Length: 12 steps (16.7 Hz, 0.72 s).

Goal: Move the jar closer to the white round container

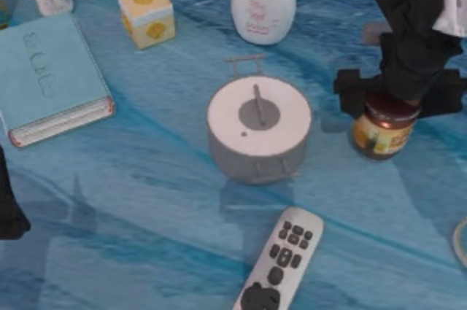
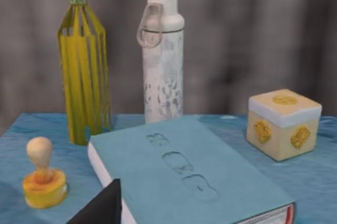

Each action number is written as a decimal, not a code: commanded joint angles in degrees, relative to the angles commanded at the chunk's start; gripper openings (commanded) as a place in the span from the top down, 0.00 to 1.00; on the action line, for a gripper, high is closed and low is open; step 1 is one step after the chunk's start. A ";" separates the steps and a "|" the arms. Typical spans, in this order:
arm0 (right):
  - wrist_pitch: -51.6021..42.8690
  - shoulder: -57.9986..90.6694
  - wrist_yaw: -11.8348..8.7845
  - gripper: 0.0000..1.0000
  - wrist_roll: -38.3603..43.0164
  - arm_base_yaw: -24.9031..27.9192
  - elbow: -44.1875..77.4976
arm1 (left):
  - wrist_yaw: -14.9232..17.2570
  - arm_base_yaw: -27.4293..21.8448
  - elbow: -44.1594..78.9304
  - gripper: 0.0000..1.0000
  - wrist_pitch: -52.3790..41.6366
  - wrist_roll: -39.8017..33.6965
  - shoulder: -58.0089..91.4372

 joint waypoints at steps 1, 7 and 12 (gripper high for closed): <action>0.00 0.00 0.00 1.00 0.00 0.00 0.00 | 0.00 0.00 0.00 0.00 0.00 0.00 0.00; 0.00 0.00 0.00 0.70 0.00 0.00 0.00 | 0.00 0.00 0.00 0.00 0.00 0.00 0.00; 0.00 0.00 0.00 0.32 0.00 0.00 0.00 | 0.00 0.00 0.00 0.00 0.00 0.00 0.00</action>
